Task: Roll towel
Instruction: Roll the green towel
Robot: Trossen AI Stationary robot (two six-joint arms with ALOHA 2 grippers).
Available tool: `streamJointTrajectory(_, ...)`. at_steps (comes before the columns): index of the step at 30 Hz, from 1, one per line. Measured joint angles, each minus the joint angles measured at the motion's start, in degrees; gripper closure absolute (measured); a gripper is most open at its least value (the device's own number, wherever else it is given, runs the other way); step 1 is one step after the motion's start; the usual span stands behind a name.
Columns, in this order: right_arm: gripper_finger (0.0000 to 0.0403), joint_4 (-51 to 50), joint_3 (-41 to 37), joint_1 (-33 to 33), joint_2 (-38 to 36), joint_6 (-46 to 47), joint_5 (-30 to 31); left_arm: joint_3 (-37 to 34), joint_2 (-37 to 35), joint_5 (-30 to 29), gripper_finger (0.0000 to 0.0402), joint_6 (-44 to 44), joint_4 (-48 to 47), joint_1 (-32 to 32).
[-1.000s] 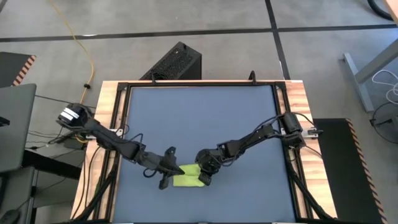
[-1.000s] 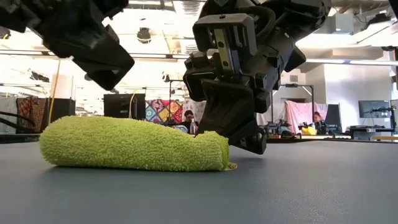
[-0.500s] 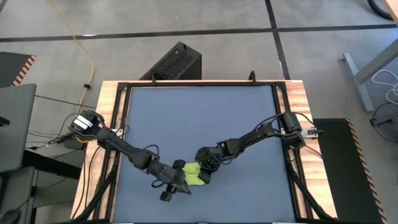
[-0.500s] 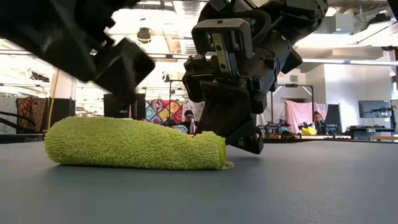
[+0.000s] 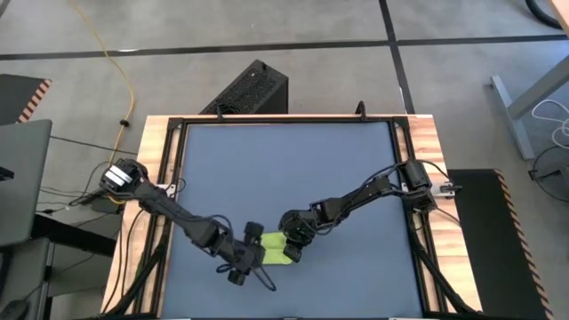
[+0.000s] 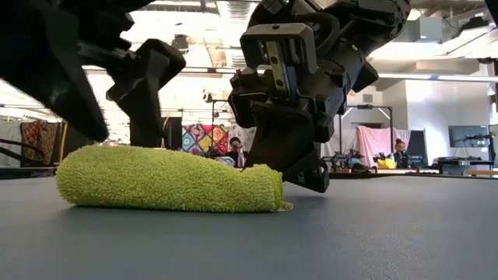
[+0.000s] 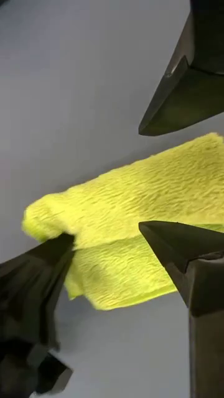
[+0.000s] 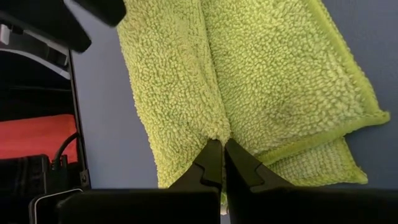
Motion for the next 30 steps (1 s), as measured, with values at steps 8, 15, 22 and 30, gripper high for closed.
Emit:
streamJointTrajectory(8, 0.0382, 0.0, 0.0, 0.0, 0.0, 0.9, 0.1, 0.0, 2.2, -1.6, 0.0175, -1.7, -0.4, -0.8)
streamJointTrajectory(15, 0.0381, 0.1, 0.0, 0.0, 0.0, 2.0, 0.2, 0.2, 8.9, -3.0, 0.0175, -8.9, 1.8, -0.8)
streamJointTrajectory(22, 0.0374, 0.1, 0.0, 0.1, 0.0, 2.4, 0.3, 0.1, 8.9, -2.3, 0.0237, -16.6, -1.5, 0.3)
streamJointTrajectory(30, 0.0361, -0.1, 0.0, -0.4, 0.0, 2.6, -2.5, 0.1, 8.7, 8.5, 0.0387, -21.5, -1.4, 2.8)
